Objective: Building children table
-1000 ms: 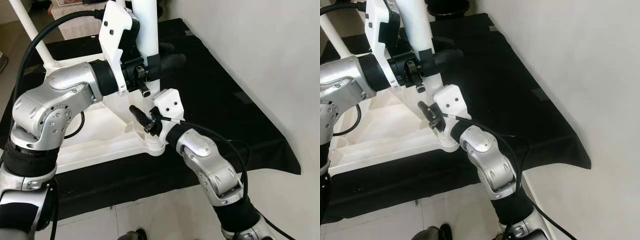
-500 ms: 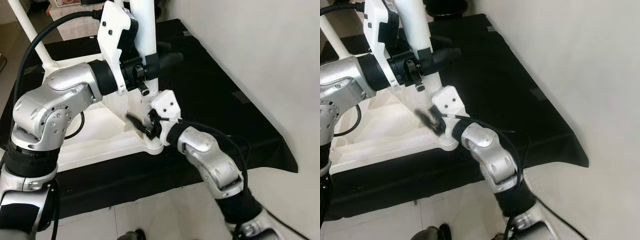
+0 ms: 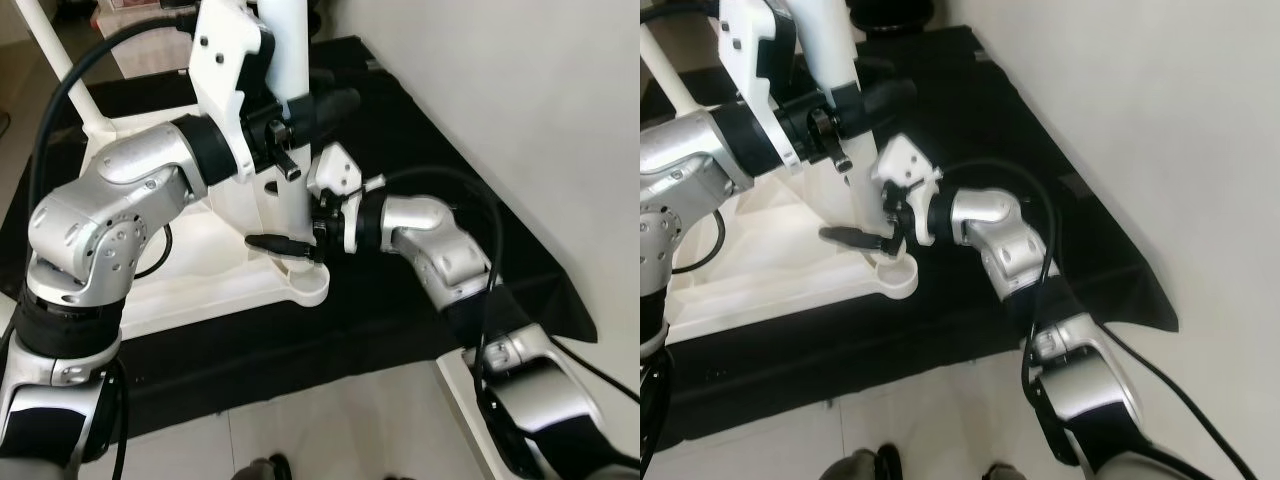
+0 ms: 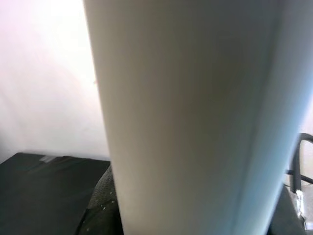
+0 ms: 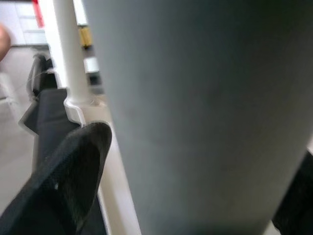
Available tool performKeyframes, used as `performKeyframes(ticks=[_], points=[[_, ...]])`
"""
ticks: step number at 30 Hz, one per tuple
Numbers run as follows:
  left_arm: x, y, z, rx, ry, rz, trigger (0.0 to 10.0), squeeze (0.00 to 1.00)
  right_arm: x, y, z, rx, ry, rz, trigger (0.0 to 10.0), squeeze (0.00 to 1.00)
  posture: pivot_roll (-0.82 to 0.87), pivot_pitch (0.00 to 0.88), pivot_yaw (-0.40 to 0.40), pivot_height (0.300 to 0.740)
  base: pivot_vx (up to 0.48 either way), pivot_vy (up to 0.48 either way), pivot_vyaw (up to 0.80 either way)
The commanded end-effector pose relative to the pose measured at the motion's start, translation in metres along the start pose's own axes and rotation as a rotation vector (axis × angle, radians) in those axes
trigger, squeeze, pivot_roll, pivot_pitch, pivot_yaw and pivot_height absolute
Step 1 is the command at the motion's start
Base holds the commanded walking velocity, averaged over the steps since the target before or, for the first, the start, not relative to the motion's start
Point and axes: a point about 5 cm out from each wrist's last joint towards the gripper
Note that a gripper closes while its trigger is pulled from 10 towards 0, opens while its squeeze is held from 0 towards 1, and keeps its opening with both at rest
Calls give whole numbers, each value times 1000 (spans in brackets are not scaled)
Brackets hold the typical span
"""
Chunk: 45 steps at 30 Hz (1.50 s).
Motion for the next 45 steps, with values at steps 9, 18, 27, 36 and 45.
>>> performKeyframes(ticks=[9,18,27,36,45], points=[[6,9,-9,218,-124,-76,0,0,-14,26,-6,-24,191,-144,10000,0,113,260,-16,740,0,0,0],[17,41,-35,307,-618,-91,0,0,-22,17,16,29,456,-38,10000,0,92,244,-16,740,0,0,0],[11,47,-23,221,-633,-27,0,0,-28,8,18,-15,442,187,0,0,73,228,-6,740,0,0,0],[5,50,-16,221,-662,-29,0,0,-29,26,9,-61,307,75,0,0,68,218,8,740,0,0,0],[5,43,-12,211,-667,-17,2235,0,-30,29,10,-54,260,69,0,0,66,210,14,740,0,0,0]])
Point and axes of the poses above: a point about 5 cm out from each wrist's last joint towards the gripper, its own x axis pointing back from the gripper into the wrist, its own y axis along the axis of the wrist's last joint, z = x × y, and after that the axes turned 7 degrees about x, right-handed
